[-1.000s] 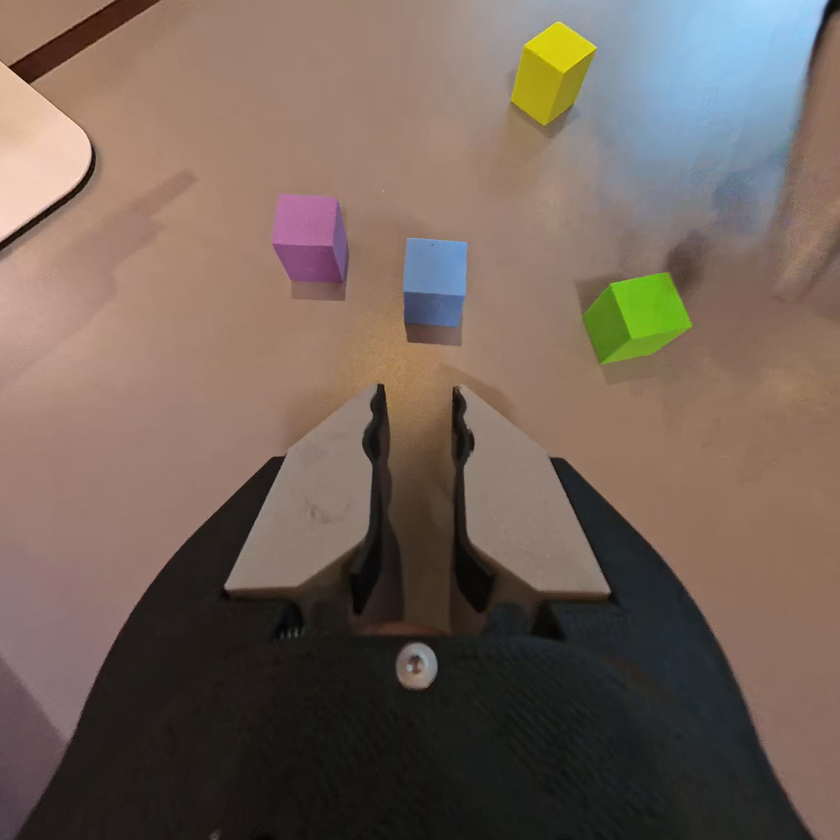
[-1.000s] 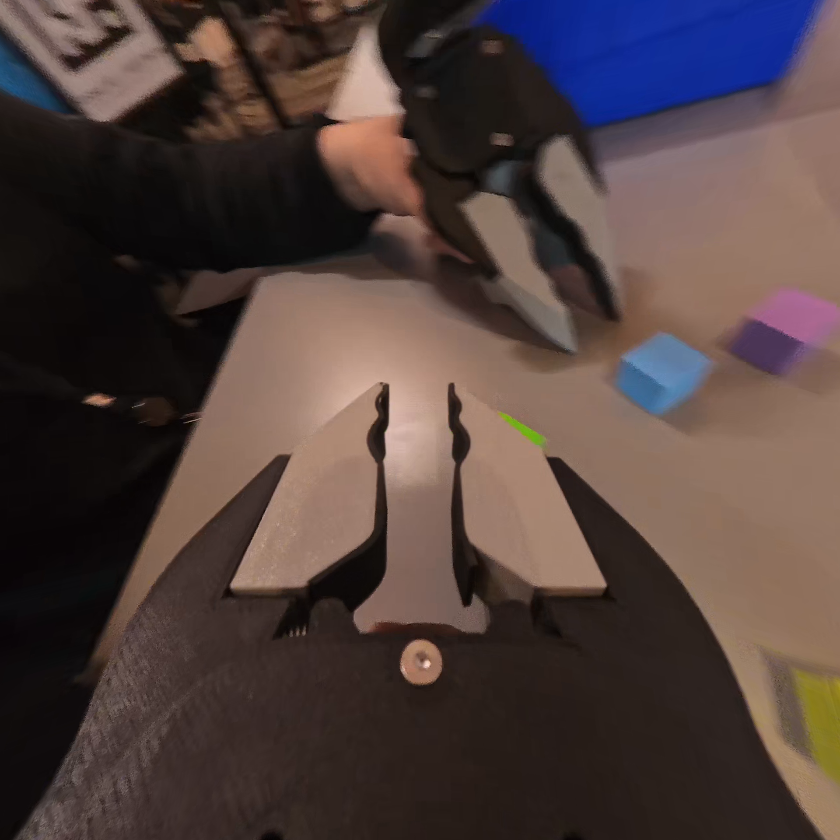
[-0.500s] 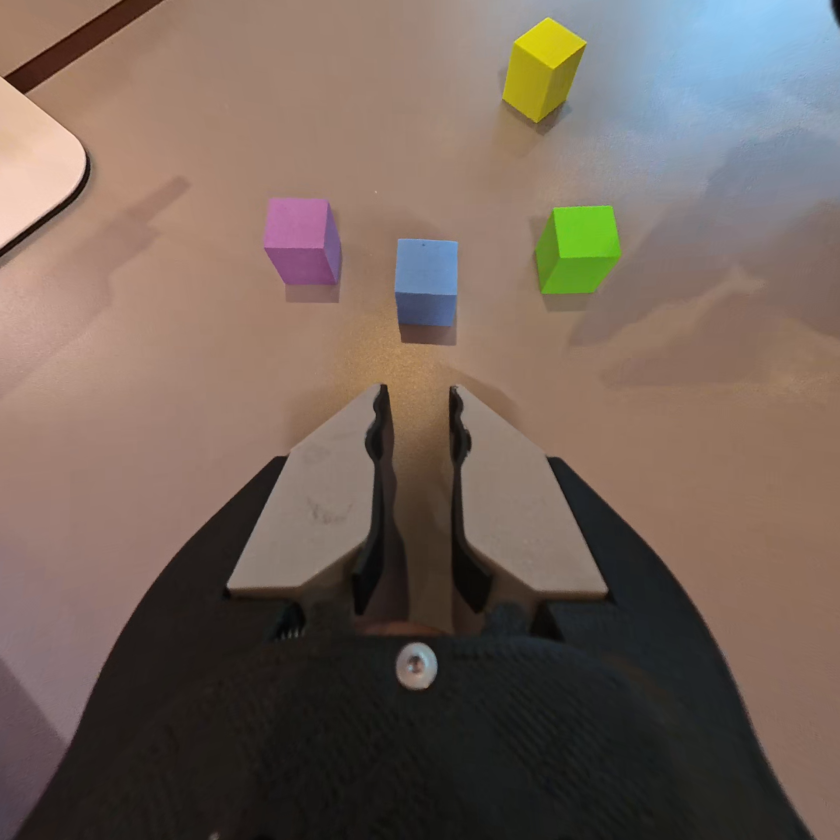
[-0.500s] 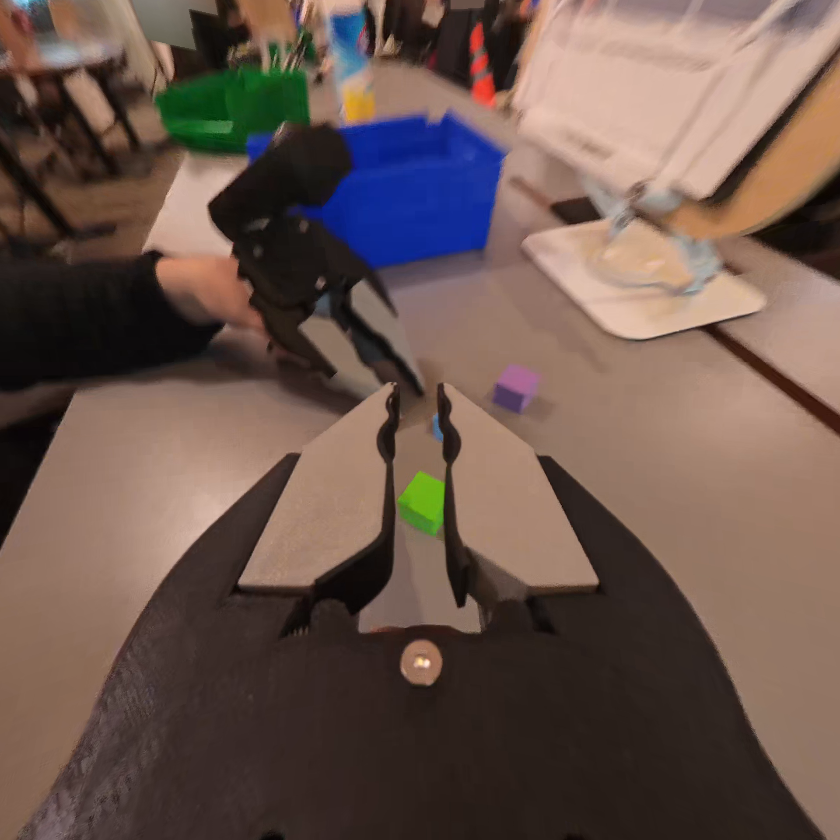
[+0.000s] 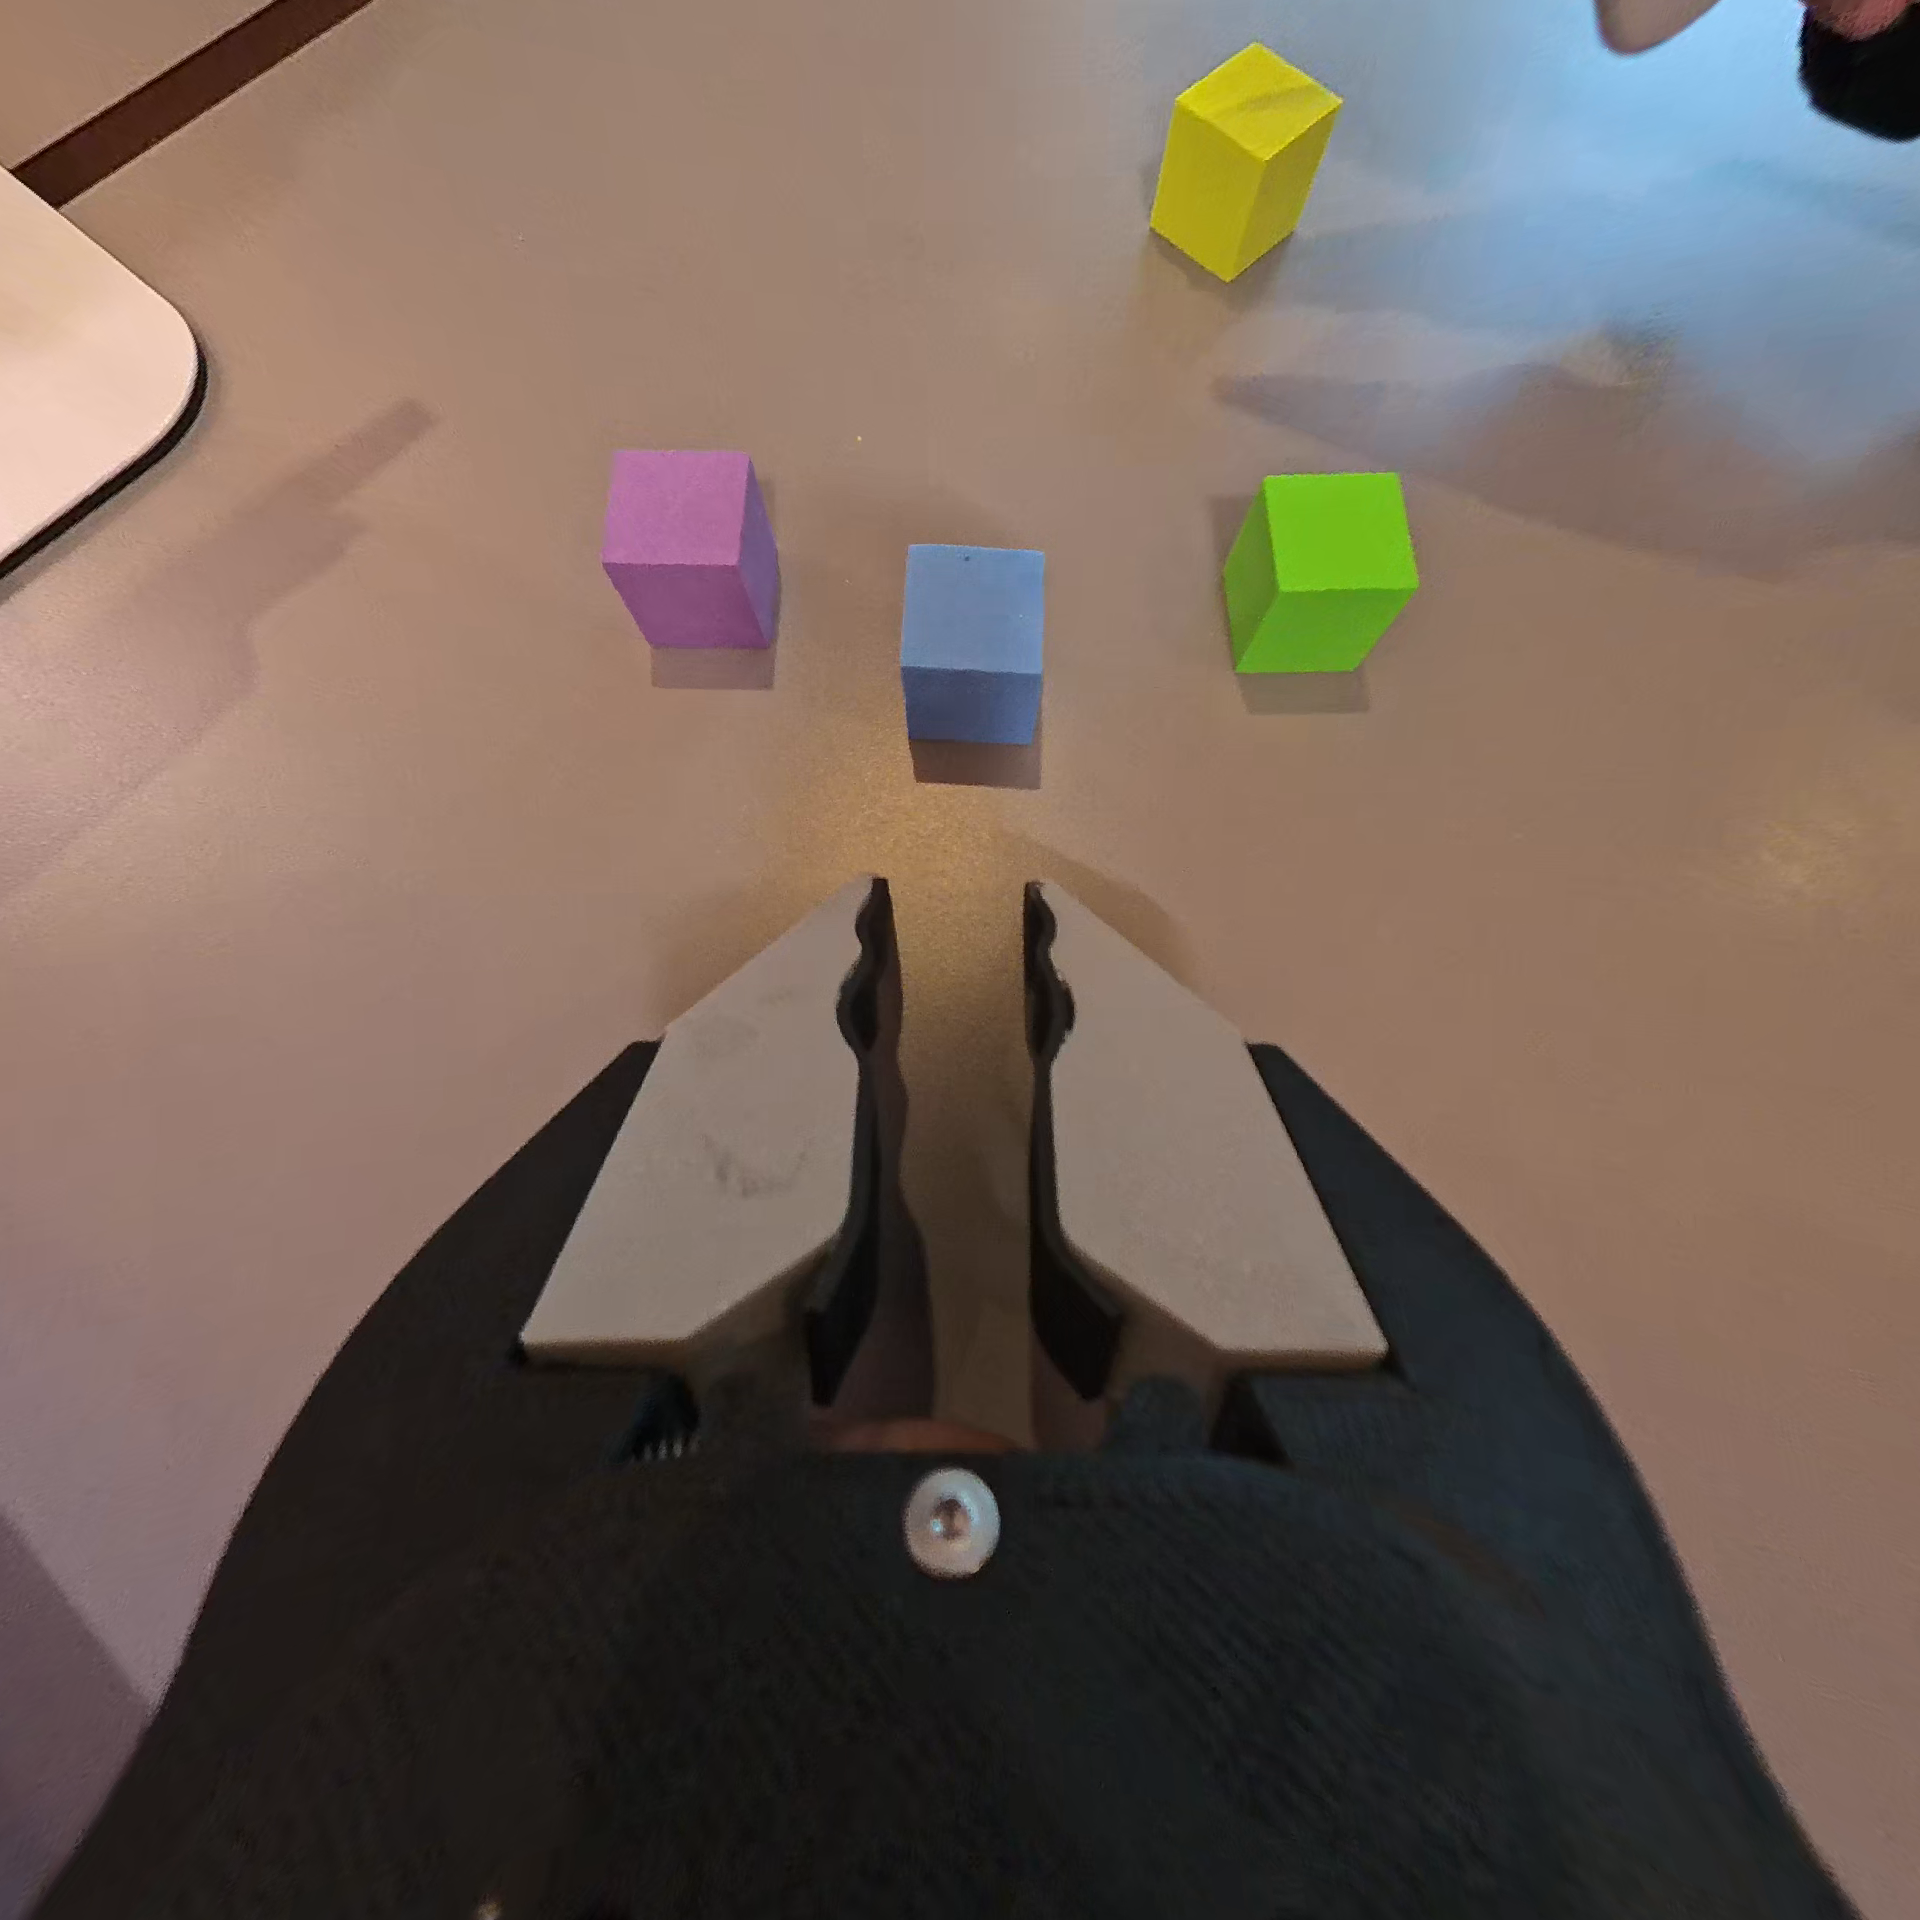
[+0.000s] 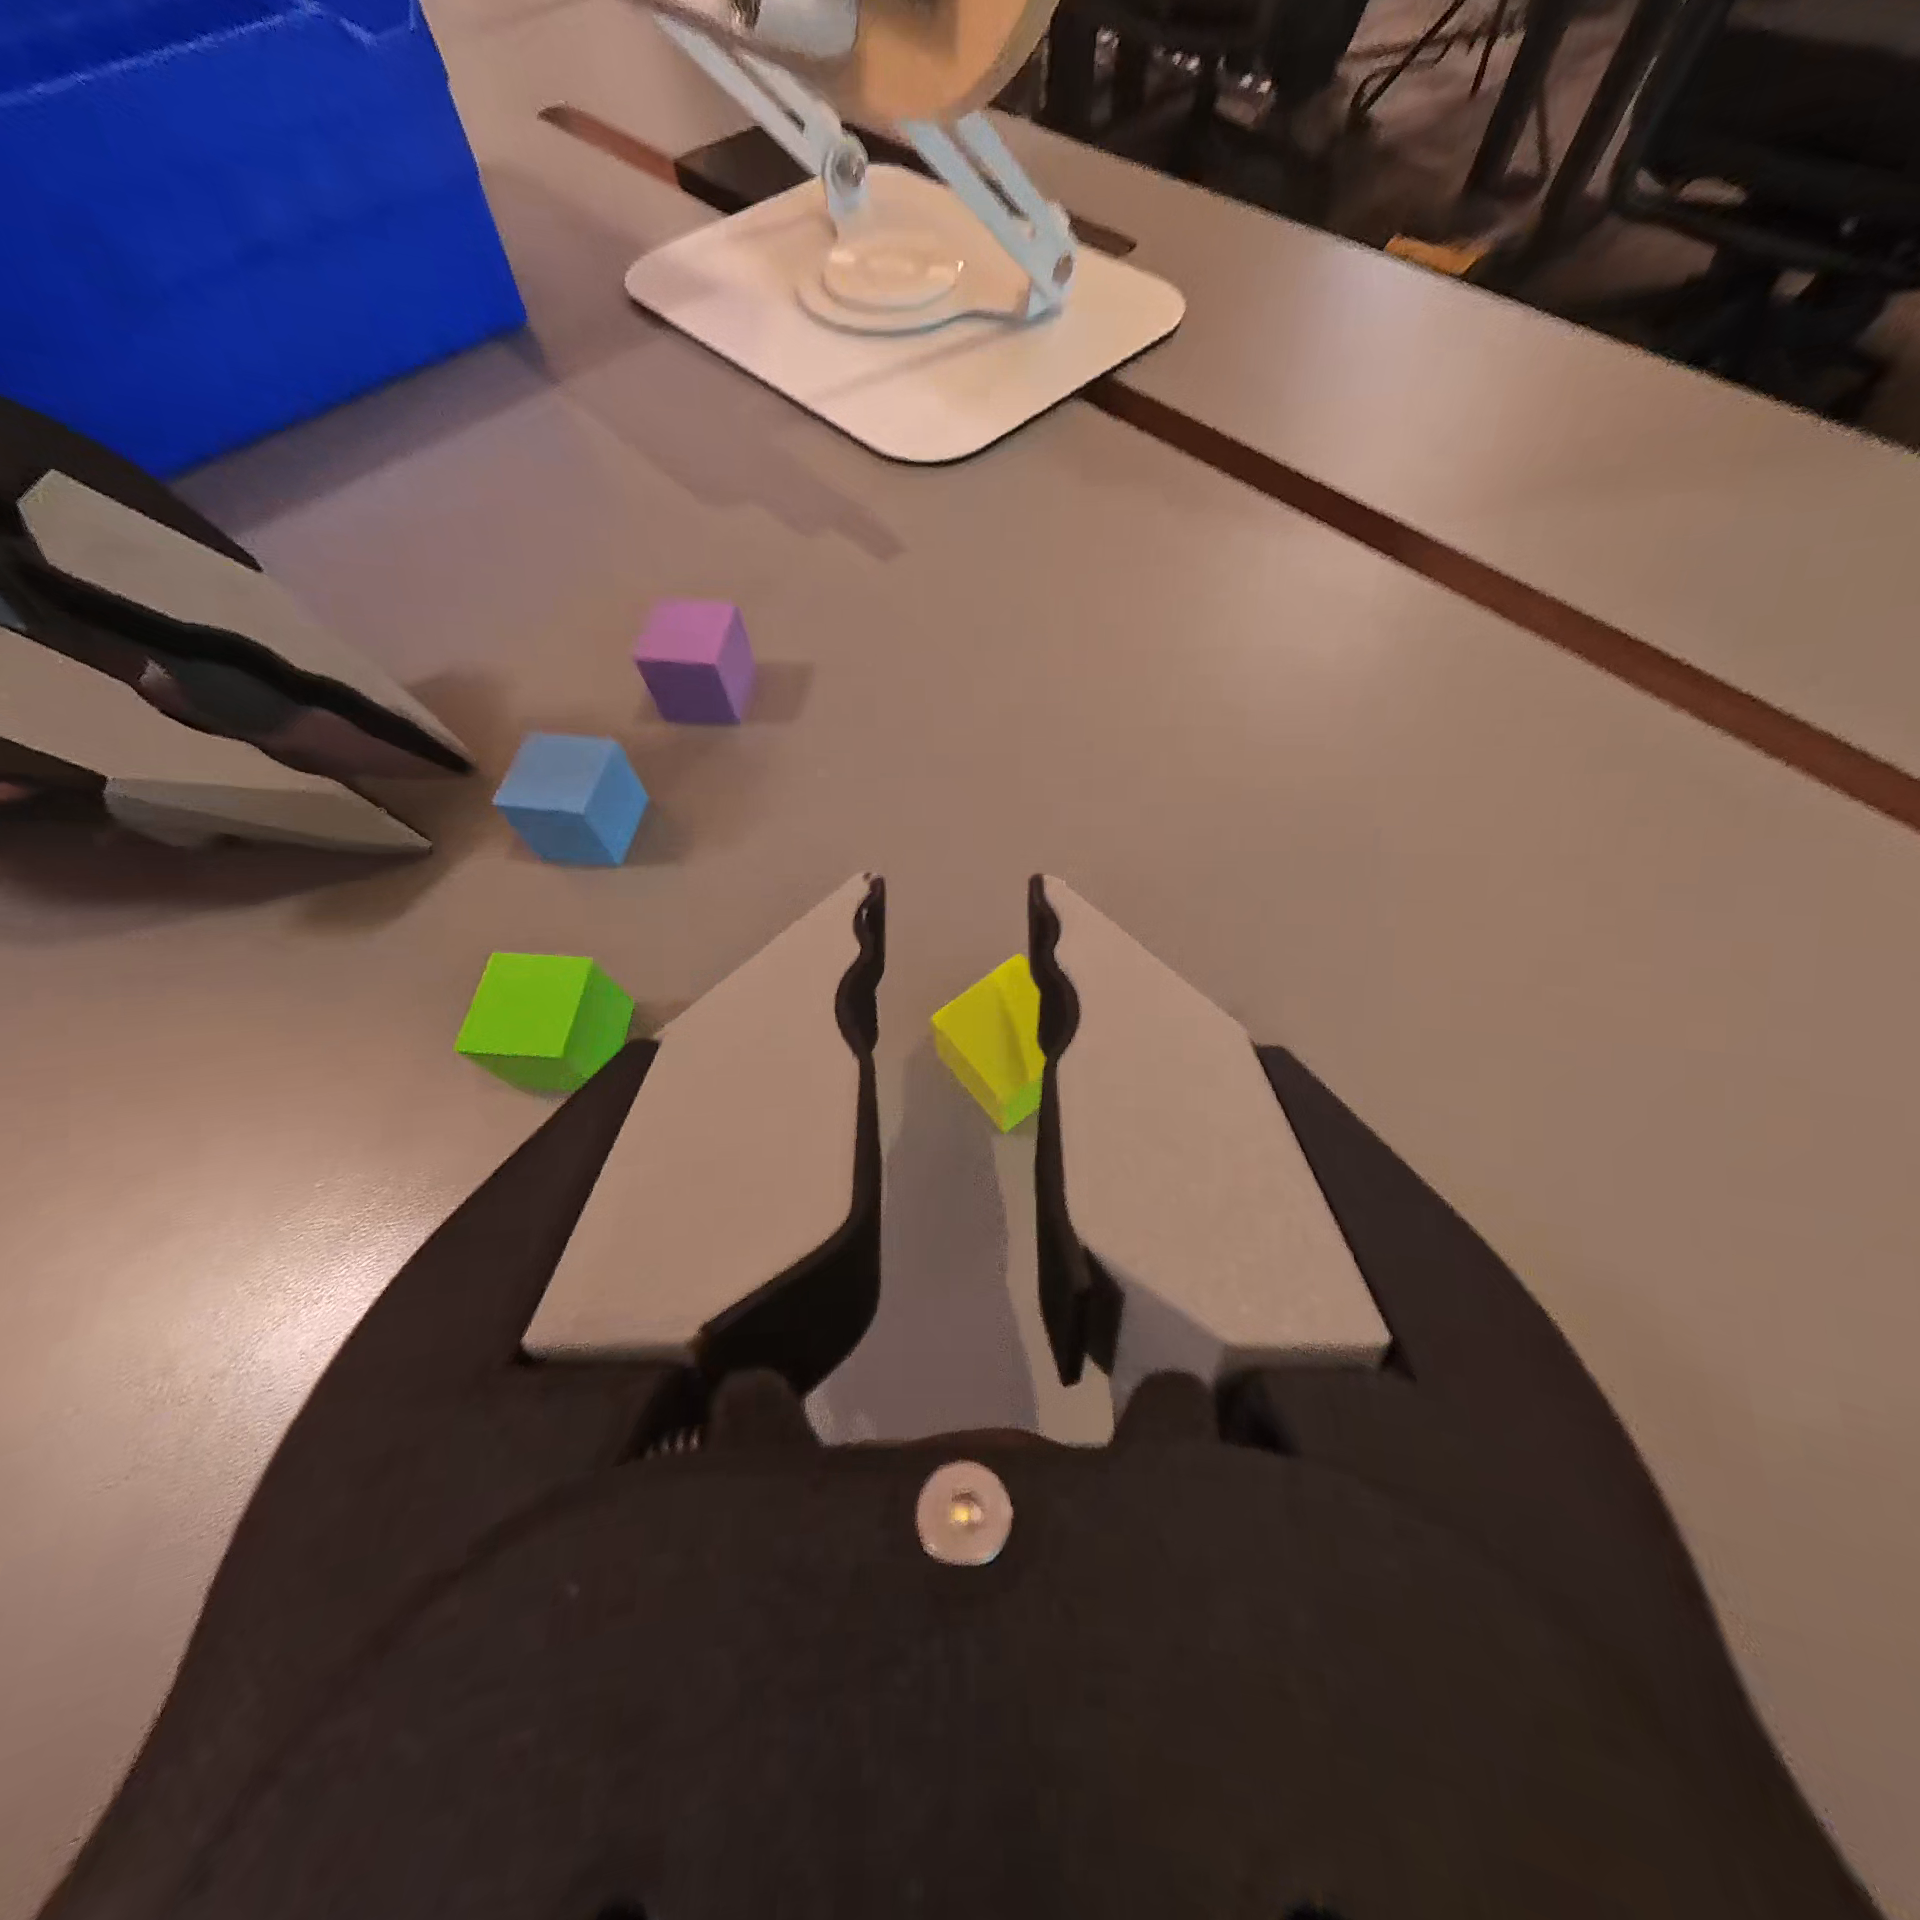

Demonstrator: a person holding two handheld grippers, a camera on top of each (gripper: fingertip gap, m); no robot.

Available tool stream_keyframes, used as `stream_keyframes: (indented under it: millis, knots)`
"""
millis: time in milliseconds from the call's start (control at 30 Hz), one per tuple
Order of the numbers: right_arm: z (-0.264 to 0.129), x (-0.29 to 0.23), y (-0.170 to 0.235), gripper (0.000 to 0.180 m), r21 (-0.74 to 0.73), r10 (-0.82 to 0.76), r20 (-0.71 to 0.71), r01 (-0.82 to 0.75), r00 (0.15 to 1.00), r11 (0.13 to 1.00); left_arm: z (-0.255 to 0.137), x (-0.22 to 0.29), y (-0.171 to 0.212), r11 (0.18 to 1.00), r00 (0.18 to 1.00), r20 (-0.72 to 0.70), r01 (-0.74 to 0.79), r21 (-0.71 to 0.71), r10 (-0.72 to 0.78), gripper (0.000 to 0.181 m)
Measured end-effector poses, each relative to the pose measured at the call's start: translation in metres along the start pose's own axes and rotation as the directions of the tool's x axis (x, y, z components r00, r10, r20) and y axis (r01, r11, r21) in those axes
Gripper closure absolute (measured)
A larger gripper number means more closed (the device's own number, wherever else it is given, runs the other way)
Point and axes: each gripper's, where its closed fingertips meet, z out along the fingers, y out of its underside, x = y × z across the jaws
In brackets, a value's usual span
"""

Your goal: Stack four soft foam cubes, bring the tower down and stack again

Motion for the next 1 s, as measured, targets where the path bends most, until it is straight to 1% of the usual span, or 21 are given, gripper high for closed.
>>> stream_keyframes:
  millis: [67, 233, 300, 433, 600, 633, 667, 700, 767, 933, 967, 1000]
  knots:
    - [0.004, -0.001, 0.005, 0.156, -0.032, -0.009, -0.011, 0.009, 1.0, 0.999, 0.0, 0.001, 0.0, 1.0, 1.0, -0.003, 0.004, 0.0, -0.004, 0.156]
    - [0.002, 0.022, 0.021, 0.166, -0.15, -0.068, -0.177, 0.041, 0.982, 0.988, -0.001, 0.002, 0.001, 1.0, 1.0, -0.001, -0.004, 0.0, 0.004, 0.154]
    - [0.003, 0.02, 0.024, 0.166, -0.173, -0.066, -0.166, 0.036, 0.984, 0.984, -0.001, 0.002, 0.001, 1.0, 1.0, -0.001, -0.004, 0.0, 0.004, 0.154]
    - [0.007, 0.012, 0.034, 0.156, -0.233, -0.024, -0.125, -0.006, 0.992, 0.973, -0.001, 0.002, 0.001, 1.0, 1.0, -0.001, -0.004, 0.0, 0.004, 0.154]
    - [0.005, 0.014, 0.034, 0.156, -0.238, 0.015, -0.15, -0.051, 0.989, 0.97, 0.0, 0.002, 0.001, 1.0, 1.0, -0.001, -0.004, 0.0, 0.004, 0.154]
    - [0.004, 0.018, 0.035, 0.155, -0.25, 0.005, -0.181, -0.051, 0.983, 0.967, 0.0, 0.002, 0.001, 1.0, 1.0, 0.0, -0.004, 0.0, 0.004, 0.154]
    - [0.001, 0.026, 0.036, 0.145, -0.263, -0.017, -0.232, -0.046, 0.973, 0.964, 0.0, 0.002, 0.001, 1.0, 1.0, 0.0, -0.005, 0.0, 0.005, 0.154]
    - [-0.001, 0.03, 0.034, 0.141, -0.26, -0.037, -0.263, -0.034, 0.964, 0.965, 0.0, 0.002, 0.001, 1.0, 1.0, 0.0, -0.005, 0.0, 0.005, 0.154]
    - [-0.001, 0.028, 0.033, 0.143, -0.246, -0.03, -0.25, -0.034, 0.968, 0.969, -0.001, 0.002, 0.001, 1.0, 1.0, 0.0, -0.005, 0.0, 0.005, 0.154]
    - [0.005, 0.027, 0.043, 0.136, -0.275, 0.043, -0.248, -0.113, 0.968, 0.955, -0.001, 0.002, 0.001, 1.0, 1.0, 0.0, -0.006, 0.0, 0.006, 0.154]
    - [0.006, 0.026, 0.047, 0.136, -0.285, 0.059, -0.25, -0.131, 0.966, 0.95, -0.001, 0.002, 0.001, 1.0, 1.0, 0.0, -0.006, 0.0, 0.006, 0.154]
    - [0.008, 0.025, 0.05, 0.14, -0.301, 0.068, -0.252, -0.145, 0.965, 0.943, -0.001, 0.002, 0.001, 1.0, 1.0, 0.001, -0.006, 0.0, 0.006, 0.154]
